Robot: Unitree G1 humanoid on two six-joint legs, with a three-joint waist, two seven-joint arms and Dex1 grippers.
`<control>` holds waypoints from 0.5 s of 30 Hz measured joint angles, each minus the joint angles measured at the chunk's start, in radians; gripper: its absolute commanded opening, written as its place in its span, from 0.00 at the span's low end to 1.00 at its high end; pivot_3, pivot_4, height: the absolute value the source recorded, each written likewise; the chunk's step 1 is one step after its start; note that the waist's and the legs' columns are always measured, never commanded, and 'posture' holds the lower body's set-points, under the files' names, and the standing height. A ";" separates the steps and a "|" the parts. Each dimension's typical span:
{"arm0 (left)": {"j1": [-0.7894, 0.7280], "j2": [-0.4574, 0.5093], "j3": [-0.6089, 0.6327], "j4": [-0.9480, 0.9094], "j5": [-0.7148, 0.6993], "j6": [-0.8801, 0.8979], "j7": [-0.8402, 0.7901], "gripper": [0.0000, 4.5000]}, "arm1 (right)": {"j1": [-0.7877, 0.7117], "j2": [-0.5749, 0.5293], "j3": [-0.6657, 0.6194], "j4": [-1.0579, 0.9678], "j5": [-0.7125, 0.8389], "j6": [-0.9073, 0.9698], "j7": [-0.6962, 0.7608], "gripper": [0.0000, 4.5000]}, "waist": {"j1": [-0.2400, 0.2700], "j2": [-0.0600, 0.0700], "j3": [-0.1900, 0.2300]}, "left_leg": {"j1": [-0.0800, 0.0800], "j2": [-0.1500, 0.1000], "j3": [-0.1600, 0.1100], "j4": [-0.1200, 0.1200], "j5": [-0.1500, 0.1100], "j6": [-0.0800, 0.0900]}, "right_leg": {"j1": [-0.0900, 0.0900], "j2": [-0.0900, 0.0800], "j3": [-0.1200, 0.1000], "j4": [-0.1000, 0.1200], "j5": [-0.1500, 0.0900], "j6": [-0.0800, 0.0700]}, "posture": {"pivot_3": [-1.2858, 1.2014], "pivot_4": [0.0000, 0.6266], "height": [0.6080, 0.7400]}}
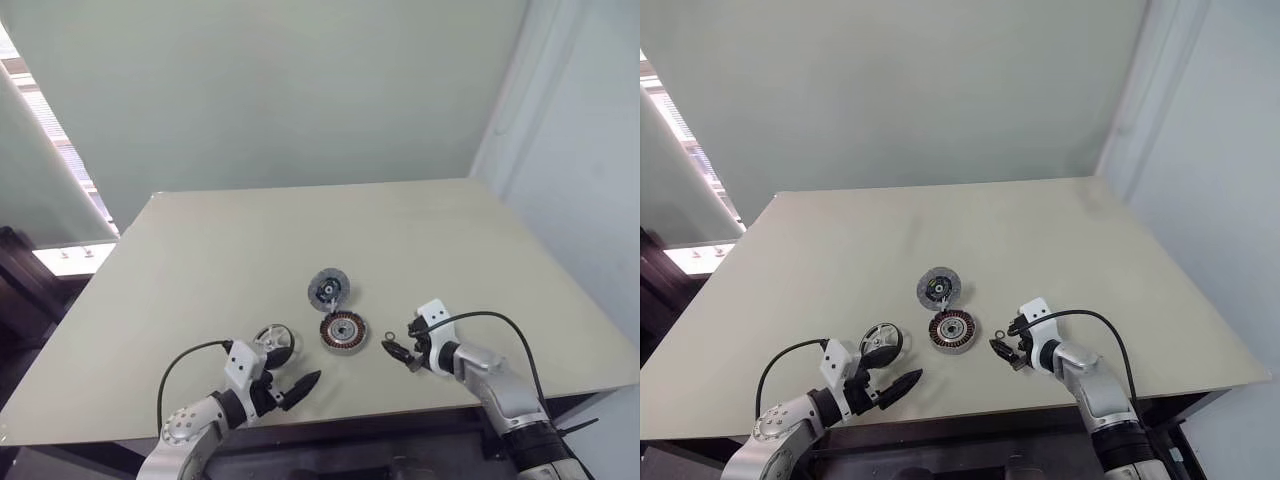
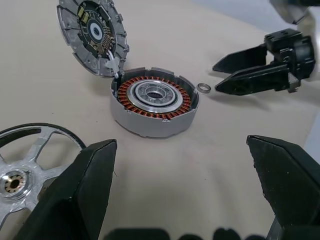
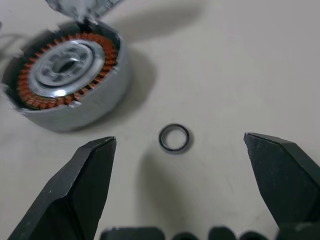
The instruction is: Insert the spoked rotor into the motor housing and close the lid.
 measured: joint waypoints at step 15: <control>-0.002 0.003 -0.023 -0.002 0.016 0.007 0.000 0.99 | -0.046 0.030 0.015 0.119 -0.042 -0.080 0.001 1.00 | 0.000 0.000 0.000 | 0.000 0.000 0.000 0.000 0.000 0.000 | 0.000 0.000 0.000 0.000 0.000 0.000 | 0.52 0.00 1.00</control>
